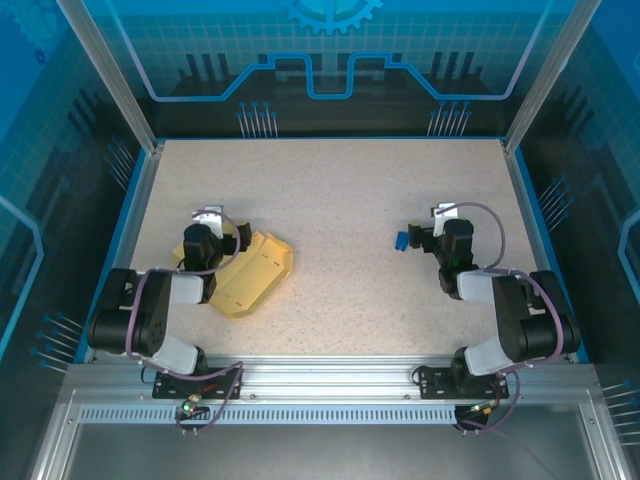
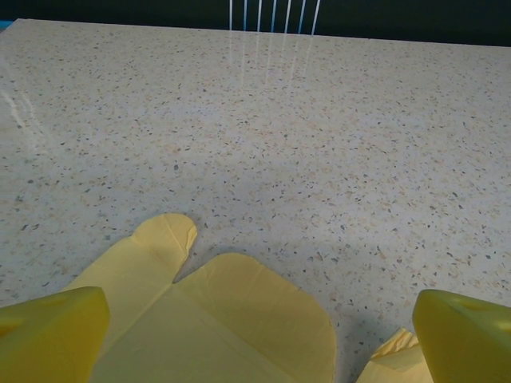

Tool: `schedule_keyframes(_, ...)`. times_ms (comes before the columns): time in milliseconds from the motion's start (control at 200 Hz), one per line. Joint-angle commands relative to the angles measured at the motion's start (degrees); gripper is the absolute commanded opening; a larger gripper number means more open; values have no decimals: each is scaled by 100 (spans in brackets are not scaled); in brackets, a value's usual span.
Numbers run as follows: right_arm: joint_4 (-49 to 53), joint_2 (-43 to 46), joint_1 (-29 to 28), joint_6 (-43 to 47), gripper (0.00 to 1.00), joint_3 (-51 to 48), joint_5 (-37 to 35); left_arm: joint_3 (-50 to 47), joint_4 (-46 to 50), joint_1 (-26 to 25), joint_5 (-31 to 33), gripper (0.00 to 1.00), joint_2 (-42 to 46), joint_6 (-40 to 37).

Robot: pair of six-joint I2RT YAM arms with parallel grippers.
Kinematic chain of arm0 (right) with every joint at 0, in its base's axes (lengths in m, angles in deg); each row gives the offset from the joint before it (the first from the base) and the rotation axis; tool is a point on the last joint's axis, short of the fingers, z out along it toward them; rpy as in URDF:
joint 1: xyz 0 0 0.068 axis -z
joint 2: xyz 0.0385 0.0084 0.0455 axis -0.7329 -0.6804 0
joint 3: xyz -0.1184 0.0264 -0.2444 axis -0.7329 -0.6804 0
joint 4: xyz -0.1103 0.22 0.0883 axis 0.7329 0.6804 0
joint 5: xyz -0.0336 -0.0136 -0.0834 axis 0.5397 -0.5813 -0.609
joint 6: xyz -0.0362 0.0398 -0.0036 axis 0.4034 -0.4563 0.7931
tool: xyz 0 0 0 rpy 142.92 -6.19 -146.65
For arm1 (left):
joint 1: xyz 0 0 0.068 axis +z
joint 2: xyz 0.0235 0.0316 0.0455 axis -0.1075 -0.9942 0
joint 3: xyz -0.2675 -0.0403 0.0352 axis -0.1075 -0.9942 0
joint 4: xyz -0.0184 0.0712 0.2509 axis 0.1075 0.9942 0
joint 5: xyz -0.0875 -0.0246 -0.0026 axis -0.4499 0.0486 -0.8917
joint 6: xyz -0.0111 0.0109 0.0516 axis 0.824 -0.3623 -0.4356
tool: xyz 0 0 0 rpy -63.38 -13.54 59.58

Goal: Fold the paper box

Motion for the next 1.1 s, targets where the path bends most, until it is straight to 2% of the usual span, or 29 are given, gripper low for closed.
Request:
schedule_keyframes(0, 1439, 596, 126, -379, 100, 683, -408, 298, 949, 28, 277, 99, 777, 215)
schedule_keyframes(120, 2492, 1290, 244, -983, 100, 998, -648, 919, 2612, 27, 370, 99, 1368, 1266)
schedule_keyframes(175, 3041, 1611, 288, -1383, 100, 1173, -491, 1218, 3315, 23, -45, 99, 1527, 1715)
schedule_keyframes(240, 3471, 1906, 225, -1662, 100, 1295, 197, 1434, 3826, -4, -647, 95, 1658, 2349)
schedule_keyframes(315, 3858, 2062, -177, -1909, 98, 1442, 597, 1458, 3872, -198, -1376, 92, 1795, 2802)
schedule_keyframes(360, 4163, 2028, -675, -2013, 97, 1602, 595, 1490, 3969, -434, -1515, 92, 1880, 2832)
schedule_keyframes(490, 4927, 1391, -2289, -2298, 96, 2250, 510, 1698, 4669, -1121, -1089, 92, 2042, 2631)
schedule_keyframes(665, 4981, -31, -3778, -2657, 90, 3242, 870, 1733, 5114, -1159, -308, 94, 2235, 2618)
schedule_keyframes(820, 4646, -1102, -4143, -2904, 86, 3884, 1127, 1718, 5233, -1107, 269, 97, 2501, 2619)
schedule_keyframes(1096, 3984, -2371, -4332, -3731, 72, 4312, 1613, 1378, 5324, -1023, 682, 99, 3195, 2683)
